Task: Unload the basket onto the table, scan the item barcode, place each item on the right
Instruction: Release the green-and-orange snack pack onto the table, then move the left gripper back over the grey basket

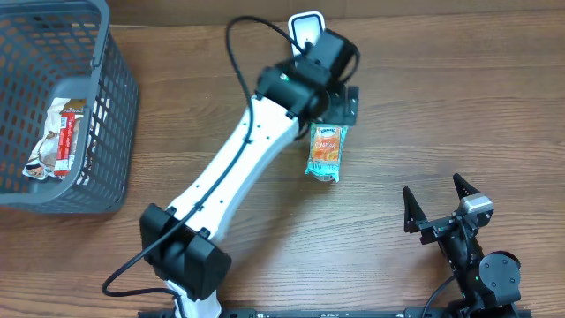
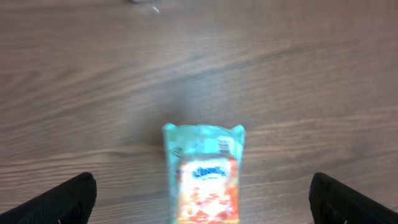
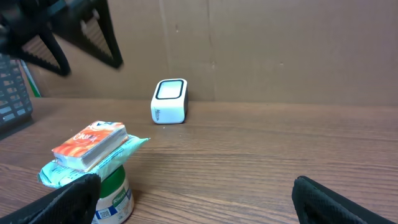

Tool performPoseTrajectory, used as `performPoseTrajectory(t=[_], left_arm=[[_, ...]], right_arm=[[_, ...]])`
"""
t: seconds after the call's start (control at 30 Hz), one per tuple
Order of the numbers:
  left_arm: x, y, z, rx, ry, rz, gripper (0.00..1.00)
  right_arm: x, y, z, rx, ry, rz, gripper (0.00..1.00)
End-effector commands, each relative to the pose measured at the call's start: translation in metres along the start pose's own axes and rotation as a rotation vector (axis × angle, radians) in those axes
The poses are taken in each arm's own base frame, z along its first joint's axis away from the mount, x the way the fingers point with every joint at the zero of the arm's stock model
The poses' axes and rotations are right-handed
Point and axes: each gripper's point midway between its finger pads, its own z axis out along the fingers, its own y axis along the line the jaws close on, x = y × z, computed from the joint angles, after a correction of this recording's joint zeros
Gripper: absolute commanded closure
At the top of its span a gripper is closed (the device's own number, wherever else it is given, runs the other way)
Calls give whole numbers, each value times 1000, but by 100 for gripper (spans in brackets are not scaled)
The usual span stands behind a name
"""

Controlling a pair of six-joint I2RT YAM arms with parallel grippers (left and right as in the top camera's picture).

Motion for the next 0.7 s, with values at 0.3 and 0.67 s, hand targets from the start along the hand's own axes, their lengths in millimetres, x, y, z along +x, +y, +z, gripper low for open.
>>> performPoseTrajectory(t=[0.3,0.67], left_arm=[[-59,76,-121,-27,-249,-63,0],[-66,162,-202,-262,-428,-14,0]], right_arm=[[2,-1,0,4,-2,4,0],[2,-1,0,5,-2,4,0]])
